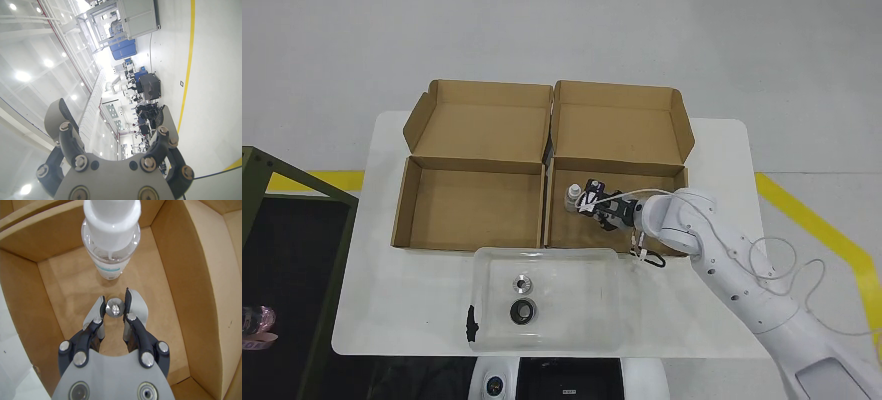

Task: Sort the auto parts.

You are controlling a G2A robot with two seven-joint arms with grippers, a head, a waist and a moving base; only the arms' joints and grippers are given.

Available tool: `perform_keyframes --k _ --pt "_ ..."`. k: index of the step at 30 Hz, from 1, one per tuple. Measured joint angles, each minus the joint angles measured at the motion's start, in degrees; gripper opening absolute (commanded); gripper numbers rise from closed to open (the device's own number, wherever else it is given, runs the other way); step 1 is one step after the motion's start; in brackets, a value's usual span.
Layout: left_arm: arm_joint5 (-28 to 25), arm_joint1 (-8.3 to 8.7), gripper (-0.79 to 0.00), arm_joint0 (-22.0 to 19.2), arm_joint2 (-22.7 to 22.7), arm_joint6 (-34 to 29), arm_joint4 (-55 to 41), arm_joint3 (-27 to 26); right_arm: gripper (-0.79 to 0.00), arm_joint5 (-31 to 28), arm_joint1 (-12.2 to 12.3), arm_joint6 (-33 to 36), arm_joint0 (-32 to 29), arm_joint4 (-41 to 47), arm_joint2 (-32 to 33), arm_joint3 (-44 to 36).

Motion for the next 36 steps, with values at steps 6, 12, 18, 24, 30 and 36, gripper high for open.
perform_keyframes --k 6,12,18,24,30,36 --pt "0.0 0.00 0.000 0.0 0.0 0.0 0.0 0.0 -0.274 -0.2 0.1 -0.4 -0.5 0.2 1.1 -2.0" --pt "0.0 0.00 0.000 0.0 0.0 0.0 0.0 0.0 -0.157 -1.6 1.2 -0.7 -3.6 1.1 5.2 -6.9" --pt "0.0 0.00 0.000 0.0 0.0 0.0 0.0 0.0 -0.099 -3.2 2.8 -1.3 -8.7 2.4 10.5 -13.7" --pt "0.0 0.00 0.000 0.0 0.0 0.0 0.0 0.0 -0.089 -4.6 3.9 -1.8 -13.7 3.0 14.4 -20.6" --pt "0.0 0.00 0.000 0.0 0.0 0.0 0.0 0.0 -0.086 -5.8 4.3 -2.8 -17.3 3.2 14.9 -27.1" --pt "0.0 0.00 0.000 0.0 0.0 0.0 0.0 0.0 -0.074 -6.6 4.1 -3.3 -18.4 1.7 11.5 -31.6"
